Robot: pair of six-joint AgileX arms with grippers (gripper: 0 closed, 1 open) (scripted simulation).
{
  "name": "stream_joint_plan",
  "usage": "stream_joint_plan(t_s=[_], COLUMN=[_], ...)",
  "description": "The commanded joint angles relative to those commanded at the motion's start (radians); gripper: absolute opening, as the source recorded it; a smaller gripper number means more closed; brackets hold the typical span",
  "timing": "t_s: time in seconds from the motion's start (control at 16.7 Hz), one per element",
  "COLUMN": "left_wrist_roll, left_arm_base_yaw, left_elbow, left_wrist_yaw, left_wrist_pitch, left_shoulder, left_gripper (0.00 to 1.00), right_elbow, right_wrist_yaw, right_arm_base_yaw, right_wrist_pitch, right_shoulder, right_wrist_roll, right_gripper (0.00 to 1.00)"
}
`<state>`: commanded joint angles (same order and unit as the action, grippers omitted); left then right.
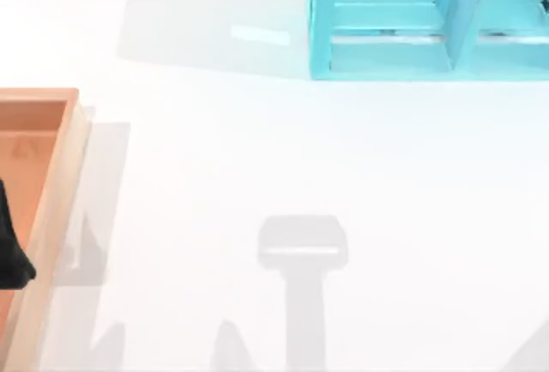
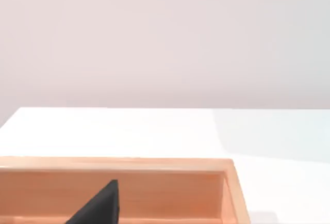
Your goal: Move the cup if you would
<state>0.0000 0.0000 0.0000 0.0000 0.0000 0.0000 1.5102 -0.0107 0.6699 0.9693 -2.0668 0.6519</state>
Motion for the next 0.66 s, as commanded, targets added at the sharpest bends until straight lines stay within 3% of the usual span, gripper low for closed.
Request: stream_joint_plan(t_s=[0.3, 0.66], left_wrist_roll=[0.0, 0.0], left_arm_base_yaw=[0.0, 0.0], left_elbow=[0.0, 0.0], left_wrist_yaw=[0.0, 0.0], left_wrist_pitch=[0.0, 0.0], left_shoulder=[0.0, 0.0], left_gripper=[1.0, 1.0], right_elbow=[0.0, 0.0], right_wrist_yaw=[0.0, 0.0], right_arm_base_yaw=[0.0, 0.0], right_wrist_pitch=[0.0, 0.0], right_shoulder=[0.0, 0.0], right_wrist_roll=[0.0, 0.0], right_gripper=[0.98, 1.0])
